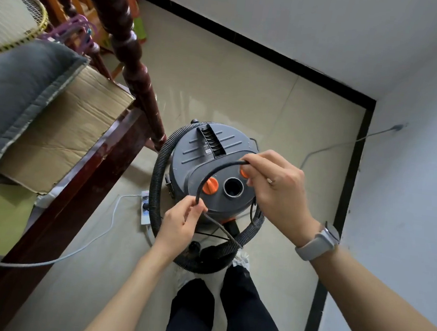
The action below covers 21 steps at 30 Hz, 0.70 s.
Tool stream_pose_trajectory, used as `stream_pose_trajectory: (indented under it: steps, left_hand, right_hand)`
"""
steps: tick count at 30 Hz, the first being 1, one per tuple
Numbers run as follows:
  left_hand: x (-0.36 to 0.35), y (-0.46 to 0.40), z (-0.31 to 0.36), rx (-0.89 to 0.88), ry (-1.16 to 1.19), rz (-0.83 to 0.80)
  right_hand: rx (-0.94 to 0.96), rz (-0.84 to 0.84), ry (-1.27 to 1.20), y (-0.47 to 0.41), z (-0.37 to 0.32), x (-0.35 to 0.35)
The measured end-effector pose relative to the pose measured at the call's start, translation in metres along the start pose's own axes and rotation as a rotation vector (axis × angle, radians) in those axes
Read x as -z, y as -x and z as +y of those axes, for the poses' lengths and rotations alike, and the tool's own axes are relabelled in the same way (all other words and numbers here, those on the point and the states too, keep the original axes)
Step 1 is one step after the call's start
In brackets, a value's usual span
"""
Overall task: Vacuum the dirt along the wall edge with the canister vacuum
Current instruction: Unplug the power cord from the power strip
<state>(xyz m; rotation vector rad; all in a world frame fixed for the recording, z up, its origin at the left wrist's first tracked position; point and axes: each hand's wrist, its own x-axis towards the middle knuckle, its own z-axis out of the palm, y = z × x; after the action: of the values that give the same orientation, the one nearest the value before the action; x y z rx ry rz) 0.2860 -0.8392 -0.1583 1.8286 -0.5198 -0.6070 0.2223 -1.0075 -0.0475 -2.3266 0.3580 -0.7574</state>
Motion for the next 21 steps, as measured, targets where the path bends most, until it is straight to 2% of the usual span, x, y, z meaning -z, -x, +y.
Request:
stream_pose_trajectory:
  steps: [2, 4, 6, 10, 12, 16, 18, 20, 21]
  left_hand:
    - [0.0, 0.004, -0.015, 0.105, 0.037, -0.079]
    - [0.007, 0.006, -0.023, 0.184, 0.082, -0.045]
    - [0.02, 0.009, -0.025, 0.217, 0.062, 0.038]
    - [0.039, 0.023, -0.027, 0.156, -0.134, 0.235]
    - [0.044, 0.029, -0.025, 0.137, -0.182, 0.336]
    - [0.057, 0.031, -0.027, 0.133, -0.224, 0.441]
    - [0.065, 0.031, -0.029, 0.168, -0.178, 0.457]
    - [0.069, 0.031, -0.028, 0.188, -0.115, 0.447]
    - [0.07, 0.031, -0.026, 0.19, -0.08, 0.436]
  right_hand:
    - [-0.038, 0.023, -0.077, 0.003, -0.001, -0.011]
    - [-0.118, 0.011, -0.132, 0.008, 0.012, -0.02]
    - [-0.27, -0.01, -0.206, 0.016, 0.035, -0.027]
    - [-0.57, -0.124, -0.244, 0.045, 0.067, -0.05]
    - [-0.63, -0.201, -0.229, 0.058, 0.072, -0.064]
    - [-0.584, -0.426, -0.12, 0.073, 0.074, -0.081]
    - [-0.529, -0.407, 0.037, 0.082, 0.07, -0.084]
    - [-0.354, -0.346, 0.123, 0.098, 0.061, -0.088]
    - [-0.25, -0.413, 0.112, 0.106, 0.054, -0.093]
